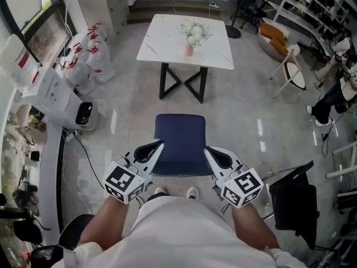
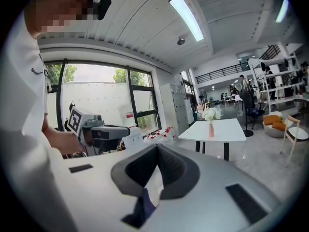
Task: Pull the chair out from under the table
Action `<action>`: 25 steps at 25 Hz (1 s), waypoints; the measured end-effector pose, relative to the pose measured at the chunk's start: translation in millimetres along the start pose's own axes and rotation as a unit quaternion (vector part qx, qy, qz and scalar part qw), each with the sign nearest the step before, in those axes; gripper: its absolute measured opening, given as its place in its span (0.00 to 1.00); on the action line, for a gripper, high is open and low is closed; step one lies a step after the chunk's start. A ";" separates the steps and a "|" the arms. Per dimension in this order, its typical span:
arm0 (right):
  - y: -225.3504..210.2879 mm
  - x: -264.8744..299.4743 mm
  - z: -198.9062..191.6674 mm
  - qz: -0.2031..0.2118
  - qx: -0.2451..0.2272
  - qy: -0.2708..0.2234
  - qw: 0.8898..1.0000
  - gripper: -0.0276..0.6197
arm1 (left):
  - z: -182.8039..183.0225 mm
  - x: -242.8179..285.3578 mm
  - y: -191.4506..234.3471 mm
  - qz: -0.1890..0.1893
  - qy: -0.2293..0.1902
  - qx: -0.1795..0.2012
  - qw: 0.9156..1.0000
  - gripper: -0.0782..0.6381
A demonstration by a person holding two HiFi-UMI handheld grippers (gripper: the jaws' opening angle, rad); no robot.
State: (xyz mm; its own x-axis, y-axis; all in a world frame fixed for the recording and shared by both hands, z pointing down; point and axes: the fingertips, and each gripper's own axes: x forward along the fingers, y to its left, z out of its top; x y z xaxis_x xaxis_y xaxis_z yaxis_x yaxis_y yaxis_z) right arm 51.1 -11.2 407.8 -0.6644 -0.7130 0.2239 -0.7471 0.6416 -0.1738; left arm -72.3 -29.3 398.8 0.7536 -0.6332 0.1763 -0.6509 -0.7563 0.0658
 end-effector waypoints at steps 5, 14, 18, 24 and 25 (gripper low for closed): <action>-0.2 -0.3 4.5 -0.003 -0.004 -0.007 1.000 0.05 | 5.1 -0.9 -0.1 -0.002 0.002 0.009 1.000 0.12; -0.9 2.4 4.4 -0.001 -0.002 -0.011 1.000 0.05 | 5.3 6.5 -10.2 -0.016 0.012 0.037 0.999 0.12; -3.1 -0.2 5.1 -0.003 0.001 -0.013 1.000 0.05 | 6.5 7.7 -10.2 -0.017 0.008 0.020 1.000 0.12; -7.6 -0.4 4.3 -0.009 0.006 -0.011 1.000 0.05 | 7.4 9.5 -9.8 -0.019 0.006 0.022 1.000 0.12; -8.0 0.3 4.0 -0.010 0.006 -0.011 1.000 0.05 | 7.2 9.8 -9.1 -0.018 0.007 0.022 1.000 0.12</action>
State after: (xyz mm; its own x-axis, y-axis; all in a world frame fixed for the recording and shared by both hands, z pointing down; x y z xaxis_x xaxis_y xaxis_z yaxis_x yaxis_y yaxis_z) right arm 56.8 -17.7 405.5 -0.6497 -0.7316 0.2065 -0.7602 0.6238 -0.1814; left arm -58.4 -29.8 392.8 0.7753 -0.6030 0.1879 -0.6181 -0.7855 0.0295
